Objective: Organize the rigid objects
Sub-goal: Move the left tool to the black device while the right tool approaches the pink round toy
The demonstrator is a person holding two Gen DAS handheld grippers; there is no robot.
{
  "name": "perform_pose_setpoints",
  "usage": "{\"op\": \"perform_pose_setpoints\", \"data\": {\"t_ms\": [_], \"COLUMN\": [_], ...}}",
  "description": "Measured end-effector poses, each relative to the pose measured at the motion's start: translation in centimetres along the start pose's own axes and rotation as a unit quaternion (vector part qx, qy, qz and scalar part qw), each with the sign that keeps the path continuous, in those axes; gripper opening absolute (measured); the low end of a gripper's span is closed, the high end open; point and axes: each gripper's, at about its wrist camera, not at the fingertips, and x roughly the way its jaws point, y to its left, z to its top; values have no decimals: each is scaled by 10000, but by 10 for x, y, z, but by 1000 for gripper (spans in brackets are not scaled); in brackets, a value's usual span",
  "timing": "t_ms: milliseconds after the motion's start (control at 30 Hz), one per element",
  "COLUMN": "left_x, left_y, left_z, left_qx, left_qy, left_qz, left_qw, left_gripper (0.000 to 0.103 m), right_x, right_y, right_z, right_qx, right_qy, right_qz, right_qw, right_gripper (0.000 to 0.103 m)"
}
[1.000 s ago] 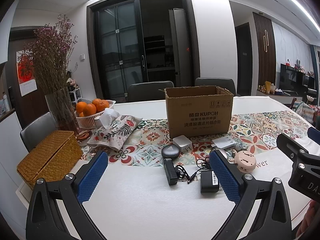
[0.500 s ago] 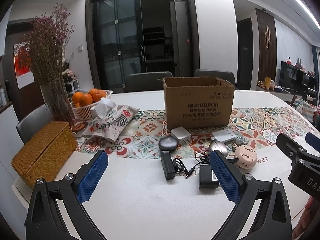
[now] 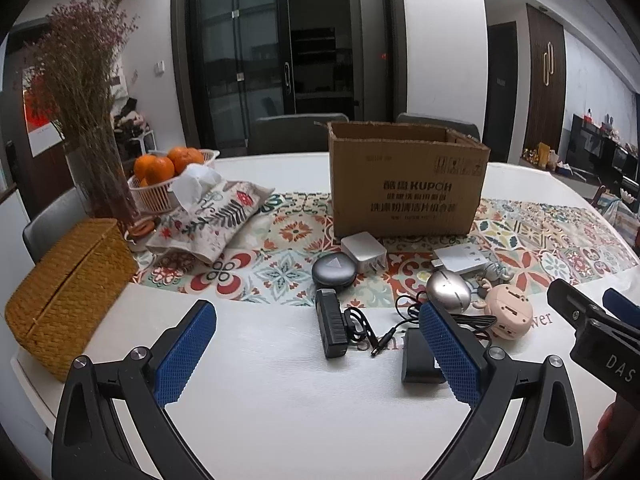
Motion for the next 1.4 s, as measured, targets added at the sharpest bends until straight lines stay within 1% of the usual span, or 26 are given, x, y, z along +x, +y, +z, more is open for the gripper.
{"op": "perform_pose_setpoints", "data": {"t_ms": [167, 333, 567, 867, 1033, 1133, 1200, 1267, 1333, 1400], "left_x": [22, 47, 85, 119, 133, 141, 145, 147, 149, 152], "left_y": [-3, -4, -9, -15, -17, -17, -17, -16, -16, -17], "left_z": [3, 6, 5, -3, -6, -10, -12, -14, -14, -15], "left_qx": [-49, -130, -195, -160, -165, -207, -205, -239, -236, -194], "left_qy": [267, 615, 1184, 1716, 1906, 2036, 2116, 2145, 2158, 2228], "left_qz": [-45, -83, -130, -174, -202, -246, -272, -296, -273, -229], "left_qw": [9996, 9980, 9927, 9849, 9813, 9785, 9768, 9760, 9758, 9744], "left_gripper": [103, 103, 103, 99, 94, 89, 82, 81, 76, 68], "right_x": [23, 44, 73, 108, 118, 124, 127, 130, 132, 136], "right_y": [-4, -4, -5, -11, -13, -11, -10, -9, -8, -8], "right_z": [2, 6, 11, 2, -1, -2, -4, -5, -5, -6], "right_qx": [151, 209, 253, 368, 403, 390, 386, 372, 359, 370], "right_qy": [242, 504, 910, 1502, 1682, 1792, 1840, 1886, 1901, 1959], "right_qz": [-33, -135, -345, -506, -550, -522, -525, -516, -531, -527], "right_qw": [9996, 9984, 9949, 9867, 9834, 9817, 9808, 9800, 9797, 9785], "right_gripper": [103, 103, 103, 103, 103, 103, 103, 103, 103, 103]}}
